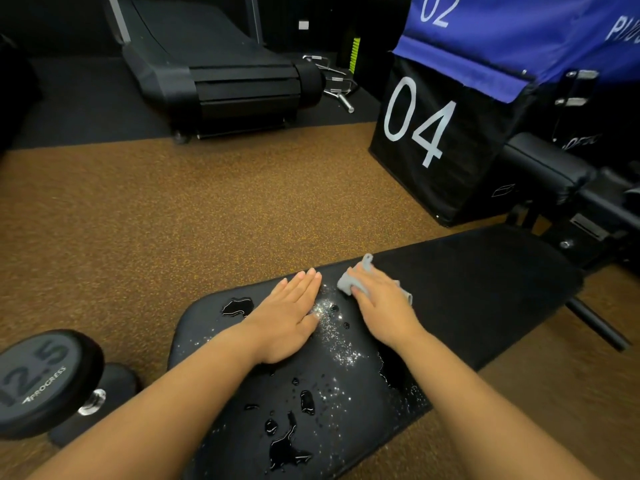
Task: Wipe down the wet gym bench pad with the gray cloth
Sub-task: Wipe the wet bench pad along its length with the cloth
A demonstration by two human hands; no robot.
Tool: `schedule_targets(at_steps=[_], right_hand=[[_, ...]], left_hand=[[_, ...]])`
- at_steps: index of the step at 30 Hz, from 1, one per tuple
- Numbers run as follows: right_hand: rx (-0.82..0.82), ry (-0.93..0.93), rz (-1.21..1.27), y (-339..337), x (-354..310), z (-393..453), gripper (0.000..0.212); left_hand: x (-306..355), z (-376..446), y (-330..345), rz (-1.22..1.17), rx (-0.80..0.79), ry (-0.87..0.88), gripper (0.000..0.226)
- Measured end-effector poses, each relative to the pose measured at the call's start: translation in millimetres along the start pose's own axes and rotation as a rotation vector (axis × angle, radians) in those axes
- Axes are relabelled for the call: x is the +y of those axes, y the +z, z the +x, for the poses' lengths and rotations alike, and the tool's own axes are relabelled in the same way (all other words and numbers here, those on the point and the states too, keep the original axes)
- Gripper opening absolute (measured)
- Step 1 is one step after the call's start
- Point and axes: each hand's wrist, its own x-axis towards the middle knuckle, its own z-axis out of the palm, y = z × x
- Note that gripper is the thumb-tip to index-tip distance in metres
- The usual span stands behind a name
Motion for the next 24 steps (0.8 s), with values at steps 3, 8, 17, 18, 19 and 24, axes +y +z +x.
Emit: schedule_targets(at_steps=[3,8,17,18,19,24], right_hand=[[-0.085,-0.175,0.004,-4,-8,-17,0.022],[-0.181,-0.245,0.056,-31,-7,-36,0.024],[0.103,0.252,0.017,-54,61,-61,0.033],[0.138,0.224,0.041,-48,54,-66,0.032],[0.154,0.199,0.064,-43,44,-71,0.030],[0.175,0.017,0.070,-28,6,-94,0.016]], left_hand=[[0,0,0,-0.013,-0.001,0.004,0.062],[-1,0,0,-0.014,-0.001,0.007,0.061],[1,1,0,0.027,-0.015,-0.006,0.060],[1,1,0,0.029,-0.013,-0.007,0.060],[0,1,1,0.032,-0.013,-0.008,0.060],[2,1,4,0.049,0.003,-0.020,0.060]])
